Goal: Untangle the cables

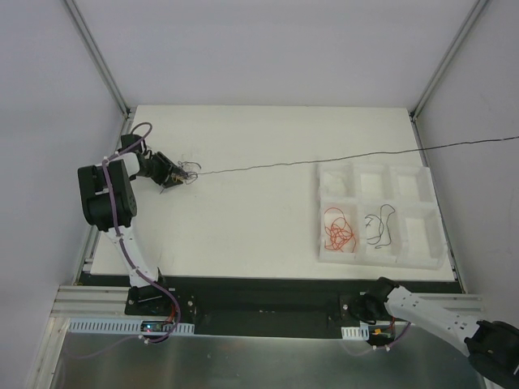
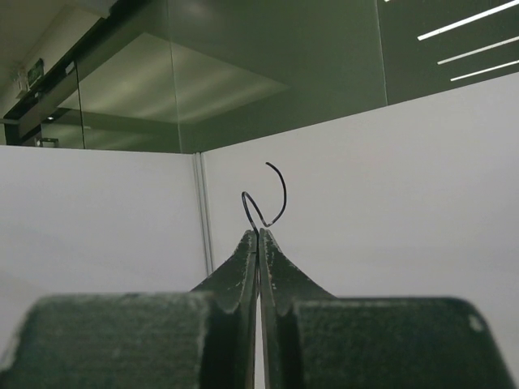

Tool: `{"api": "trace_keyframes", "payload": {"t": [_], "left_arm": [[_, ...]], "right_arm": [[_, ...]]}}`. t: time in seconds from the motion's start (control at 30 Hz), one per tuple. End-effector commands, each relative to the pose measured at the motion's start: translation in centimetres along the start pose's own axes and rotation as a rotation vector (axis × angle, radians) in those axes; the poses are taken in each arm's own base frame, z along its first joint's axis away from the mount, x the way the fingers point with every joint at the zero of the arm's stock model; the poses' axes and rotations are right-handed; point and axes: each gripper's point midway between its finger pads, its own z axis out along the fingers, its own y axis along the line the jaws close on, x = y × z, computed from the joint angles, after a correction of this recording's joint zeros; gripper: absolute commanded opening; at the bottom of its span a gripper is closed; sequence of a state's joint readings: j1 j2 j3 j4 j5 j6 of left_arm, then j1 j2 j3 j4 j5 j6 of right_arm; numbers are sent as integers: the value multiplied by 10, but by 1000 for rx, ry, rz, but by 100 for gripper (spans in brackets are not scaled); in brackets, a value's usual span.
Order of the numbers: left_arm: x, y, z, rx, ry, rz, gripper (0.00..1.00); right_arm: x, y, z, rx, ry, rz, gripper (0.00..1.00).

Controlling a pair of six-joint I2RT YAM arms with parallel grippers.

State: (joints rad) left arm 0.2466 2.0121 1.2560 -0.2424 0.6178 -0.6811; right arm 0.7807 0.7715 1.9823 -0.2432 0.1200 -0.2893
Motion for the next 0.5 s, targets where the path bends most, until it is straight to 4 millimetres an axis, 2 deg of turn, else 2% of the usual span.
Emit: {"api": "trace_keyframes", "payload": {"t": [0.0, 0.1, 0.17, 0.23, 0.33, 0.47], "left_arm": [[-14, 18, -16, -78, -78, 12, 39], [-14, 17, -18, -77, -83, 15, 39], [-18, 18, -21, -78, -92, 14, 40], [-22, 22, -26, -79, -103, -4, 40], [-32, 29, -34, -79, -130, -40, 40], [-40, 37, -39, -77, -142, -67, 40]], "right_arm": [[-23, -3, -3, 15, -101, 6, 0], [10, -4, 18, 35, -15, 2, 1], [19, -9, 23, 64, 18, -26, 0], [12, -14, 18, 85, -2, -46, 0], [-10, -21, 3, 107, -61, -55, 1], [-28, -22, -10, 106, -99, -61, 0]]}}
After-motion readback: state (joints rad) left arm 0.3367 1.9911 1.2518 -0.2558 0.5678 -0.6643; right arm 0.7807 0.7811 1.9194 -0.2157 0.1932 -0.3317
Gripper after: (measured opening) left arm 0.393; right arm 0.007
